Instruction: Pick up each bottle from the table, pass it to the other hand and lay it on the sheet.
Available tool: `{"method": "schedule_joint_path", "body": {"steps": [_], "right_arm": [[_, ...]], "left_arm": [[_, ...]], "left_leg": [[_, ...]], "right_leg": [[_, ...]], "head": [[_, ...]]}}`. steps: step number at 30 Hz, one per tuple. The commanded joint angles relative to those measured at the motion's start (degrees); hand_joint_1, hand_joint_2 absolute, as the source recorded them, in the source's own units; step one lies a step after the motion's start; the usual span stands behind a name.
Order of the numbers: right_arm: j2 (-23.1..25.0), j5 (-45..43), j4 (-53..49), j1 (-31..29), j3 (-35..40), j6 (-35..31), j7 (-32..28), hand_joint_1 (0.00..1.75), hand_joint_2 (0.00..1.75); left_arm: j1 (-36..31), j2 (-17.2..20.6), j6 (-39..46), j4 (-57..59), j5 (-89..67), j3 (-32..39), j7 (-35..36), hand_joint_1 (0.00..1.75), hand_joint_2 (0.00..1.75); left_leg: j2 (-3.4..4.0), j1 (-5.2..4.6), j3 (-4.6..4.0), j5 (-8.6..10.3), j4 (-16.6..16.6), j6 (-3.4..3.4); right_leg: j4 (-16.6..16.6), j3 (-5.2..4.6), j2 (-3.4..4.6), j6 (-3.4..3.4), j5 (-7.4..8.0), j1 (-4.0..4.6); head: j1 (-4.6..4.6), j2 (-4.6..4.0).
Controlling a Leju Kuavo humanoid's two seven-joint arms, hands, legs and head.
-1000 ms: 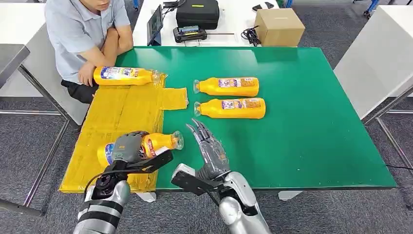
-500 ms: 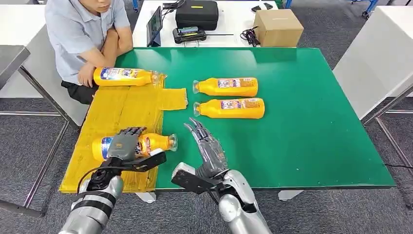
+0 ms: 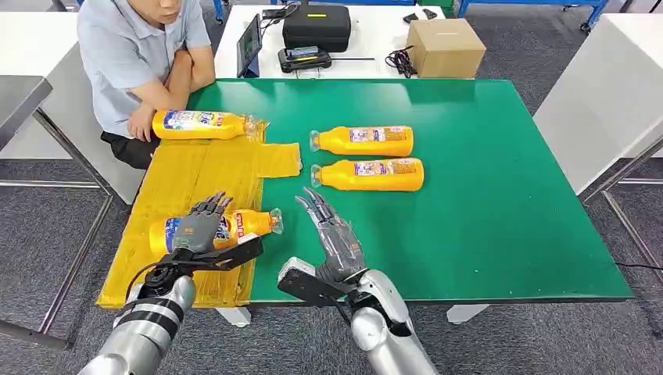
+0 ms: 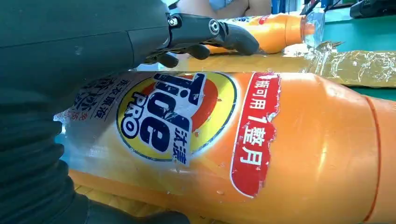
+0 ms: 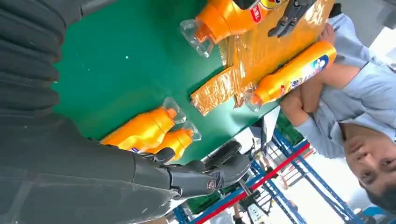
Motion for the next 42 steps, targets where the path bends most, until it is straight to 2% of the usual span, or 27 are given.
{"method": "schedule_joint_path", "body": {"steps": [1, 9, 12, 28, 30, 33, 35, 39, 40, 42], "right_arm": [[-2.05, -0.31, 3.83, -2.64, 0.98, 0.21, -0.18, 0.0, 1.75], [-2.05, -0.31, 3.83, -2.64, 0.98, 0.21, -0.18, 0.0, 1.75], [-2.05, -0.31, 3.83, -2.64, 0.98, 0.21, -0.18, 0.0, 1.75], [-2.01, -0.29, 3.67, -2.51, 0.9, 0.04, -0.11, 0.0, 1.75], [-1.75, 0.19, 2.47, -1.68, 0.57, -0.31, 0.46, 0.0, 1.75], [-1.43, 0.85, 0.85, -0.87, 0.91, 0.03, 1.13, 0.0, 1.75], [-1.21, 1.17, 0.57, -0.86, 1.31, 0.17, 1.5, 0.0, 1.75], [-1.24, 1.42, 0.68, -1.29, 1.65, 0.39, 2.05, 0.0, 1.75], [-1.13, 1.3, 0.89, -1.97, 2.03, 0.51, 2.15, 0.0, 1.75], [-1.06, 1.49, 0.81, -2.36, 2.39, 0.63, 2.56, 0.0, 1.75]], "left_arm": [[1.19, 1.38, 0.24, 6.75, -0.61, 0.97, 0.15, 0.0, 1.75], [1.19, 1.38, 0.24, 6.75, -0.61, 0.97, 0.15, 0.0, 1.75], [1.19, 1.38, 0.24, 6.75, -0.61, 0.97, 0.15, 0.0, 1.75], [1.45, 1.27, 1.61, 5.87, -0.66, 0.87, -0.38, 0.0, 1.75], [2.73, -0.58, 8.1, 0.09, -0.87, 0.75, -0.85, 0.0, 1.75], [5.27, -3.78, 8.48, -14.31, -0.71, -2.6, -3.1, 0.0, 1.75], [6.27, -4.63, 8.72, -18.86, -0.78, -4.2, -3.4, 0.0, 1.75], [7.9, -4.71, 10.1, -22.68, 0.18, -6.19, -3.98, 0.0, 1.75], [7.64, -4.2, 16.91, -23.26, -1.39, -8.59, -6.16, 0.0, 1.75], [7.7, -4.56, 15.42, -24.74, -1.52, -9.21, -5.54, 0.0, 1.75]], "left_leg": [[0.15, 0.0, 0.16, 0.0, -0.07, -0.07], [0.16, 0.0, 0.22, 0.04, -0.09, -0.09], [0.39, 0.12, 0.09, 0.05, -0.09, -0.24], [0.19, 0.01, 0.27, 0.05, -0.09, -0.12], [0.18, 0.03, 0.25, 0.04, -0.08, -0.13], [0.09, 0.07, 0.06, 0.04, 0.0, -0.16], [0.03, 0.08, -0.02, 0.04, 0.09, -0.11], [0.04, 0.05, -0.37, 0.12, 0.08, -0.06], [0.06, 0.07, -0.38, 0.06, 0.11, -0.08], [0.13, 0.06, -0.4, 0.06, 0.09, -0.09]], "right_leg": [[-0.04, 0.1, 0.13, -0.07, 0.03, 0.0], [-0.03, 0.15, 0.14, -0.07, 0.04, 0.0], [-0.09, -0.02, 0.32, -0.28, 0.13, 0.14], [-0.04, 0.2, 0.17, -0.1, 0.05, 0.02], [-0.04, 0.19, 0.16, -0.11, 0.05, 0.03], [-0.02, 0.06, 0.05, -0.16, 0.03, 0.08], [0.05, -0.06, -0.03, -0.1, 0.03, 0.09], [0.05, -0.38, -0.01, -0.18, 0.09, 0.05], [0.07, -0.39, 0.01, -0.22, 0.05, 0.08], [0.06, -0.41, 0.06, -0.2, 0.08, 0.07]], "head": [[0.0, 0.0], [0.0, 0.0], [0.0, 0.0], [0.0, 0.0], [0.0, 0.0], [0.02, 0.0], [0.0, 0.0], [0.02, 0.0], [0.02, 0.0], [0.0, 0.0]]}}
